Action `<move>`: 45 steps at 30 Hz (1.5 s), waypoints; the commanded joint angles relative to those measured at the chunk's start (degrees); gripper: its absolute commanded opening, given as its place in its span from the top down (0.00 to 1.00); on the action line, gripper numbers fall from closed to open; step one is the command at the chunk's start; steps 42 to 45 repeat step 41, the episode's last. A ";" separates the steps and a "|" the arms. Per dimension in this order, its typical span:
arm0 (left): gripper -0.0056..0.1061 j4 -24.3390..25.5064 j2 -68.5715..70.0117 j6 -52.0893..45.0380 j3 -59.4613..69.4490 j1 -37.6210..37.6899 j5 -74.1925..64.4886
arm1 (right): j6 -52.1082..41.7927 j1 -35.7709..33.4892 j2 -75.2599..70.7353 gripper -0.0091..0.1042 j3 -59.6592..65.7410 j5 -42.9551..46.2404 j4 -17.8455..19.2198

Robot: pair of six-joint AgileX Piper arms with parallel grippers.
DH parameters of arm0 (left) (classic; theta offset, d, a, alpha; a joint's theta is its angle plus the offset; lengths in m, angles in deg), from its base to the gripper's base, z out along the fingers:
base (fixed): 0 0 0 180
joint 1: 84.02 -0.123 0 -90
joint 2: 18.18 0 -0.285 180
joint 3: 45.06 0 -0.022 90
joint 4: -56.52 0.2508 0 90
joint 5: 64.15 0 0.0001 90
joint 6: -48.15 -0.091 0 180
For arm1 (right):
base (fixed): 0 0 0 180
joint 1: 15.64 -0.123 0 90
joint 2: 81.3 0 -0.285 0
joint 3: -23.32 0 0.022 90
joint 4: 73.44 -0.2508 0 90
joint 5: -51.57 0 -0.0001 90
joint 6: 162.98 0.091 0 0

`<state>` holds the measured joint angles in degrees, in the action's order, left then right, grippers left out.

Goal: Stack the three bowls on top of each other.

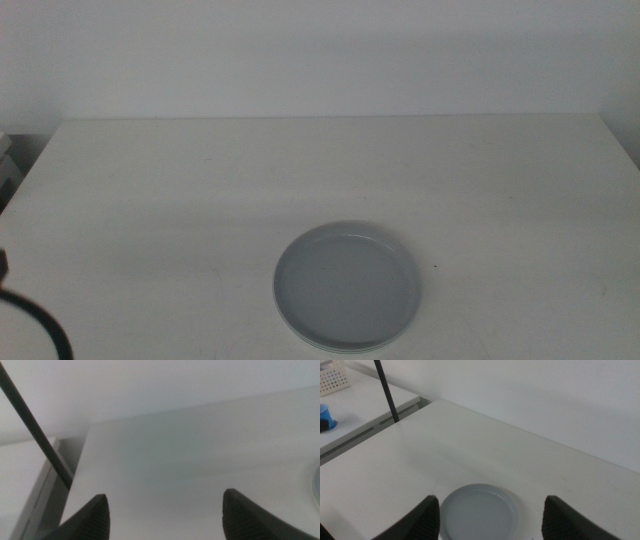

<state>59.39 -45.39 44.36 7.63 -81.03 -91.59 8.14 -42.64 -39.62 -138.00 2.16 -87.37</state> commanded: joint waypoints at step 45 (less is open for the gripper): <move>0.29 -8.00 21.00 0.21 25.93 -0.05 14.92 | -0.84 26.25 -33.85 0.46 59.82 46.43 5.73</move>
